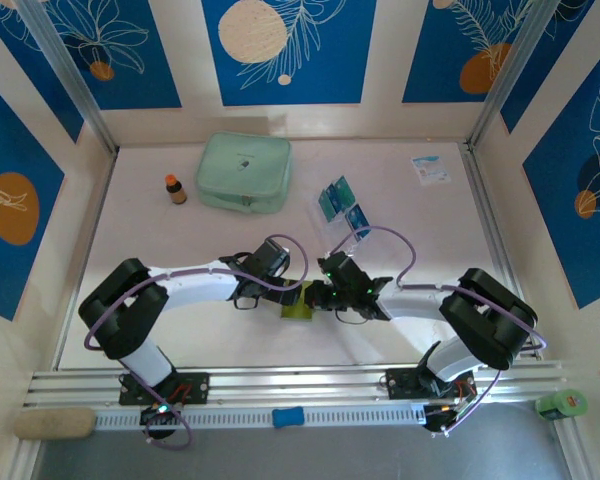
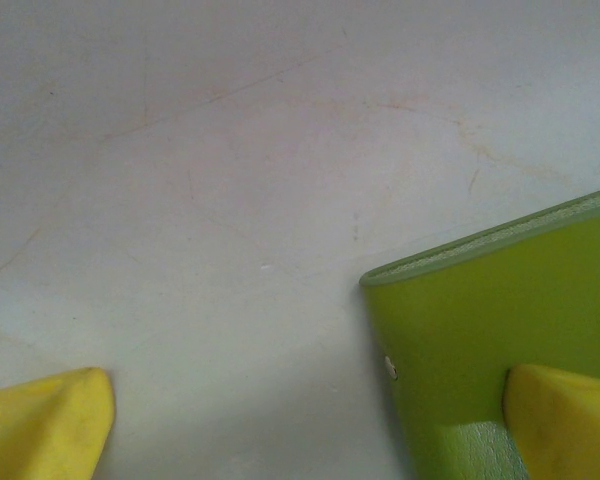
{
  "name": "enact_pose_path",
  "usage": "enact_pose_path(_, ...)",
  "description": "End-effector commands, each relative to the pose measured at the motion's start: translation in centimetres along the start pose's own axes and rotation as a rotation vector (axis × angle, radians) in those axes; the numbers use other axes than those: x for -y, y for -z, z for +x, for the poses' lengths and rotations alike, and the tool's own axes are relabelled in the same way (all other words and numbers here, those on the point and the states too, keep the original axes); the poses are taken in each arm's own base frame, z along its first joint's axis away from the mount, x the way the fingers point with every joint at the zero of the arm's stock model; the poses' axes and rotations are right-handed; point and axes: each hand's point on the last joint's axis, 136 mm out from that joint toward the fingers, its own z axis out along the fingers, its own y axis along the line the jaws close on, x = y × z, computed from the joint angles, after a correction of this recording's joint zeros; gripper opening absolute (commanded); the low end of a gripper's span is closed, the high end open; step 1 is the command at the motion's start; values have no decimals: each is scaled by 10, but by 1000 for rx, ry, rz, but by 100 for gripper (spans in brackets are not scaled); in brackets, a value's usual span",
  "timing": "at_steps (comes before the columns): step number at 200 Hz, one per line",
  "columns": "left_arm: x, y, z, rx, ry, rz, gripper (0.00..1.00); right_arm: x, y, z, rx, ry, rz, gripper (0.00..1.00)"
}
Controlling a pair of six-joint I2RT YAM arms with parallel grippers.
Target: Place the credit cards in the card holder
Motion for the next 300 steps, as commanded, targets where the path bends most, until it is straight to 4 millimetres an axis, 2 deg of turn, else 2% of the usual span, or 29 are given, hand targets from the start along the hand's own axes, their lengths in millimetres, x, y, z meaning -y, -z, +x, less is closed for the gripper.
enact_pose_path(1,-11,-10,32,-102,12,-28,100,43,3,50,-206,-81,134,0)
enact_pose_path(41,-4,-1,36,-91,47,8,100,14,23,12,-137,-74,36,0)
enact_pose_path(84,1,1,39,-84,63,22,100,9,37,-14,-112,-79,-4,0)
enact_pose_path(127,4,-3,40,-82,58,8,100,11,45,-17,-125,-89,9,0)
enact_pose_path(196,0,1,57,-41,105,-77,100,25,49,-3,-149,-122,53,0)
enact_pose_path(227,1,12,38,21,87,-85,100,26,48,-6,-142,-120,62,0)
enact_pose_path(258,12,26,14,69,27,-64,100,24,56,-22,-102,-111,67,0)
enact_pose_path(300,21,27,1,73,-33,-32,100,21,56,-35,-82,-109,54,0)
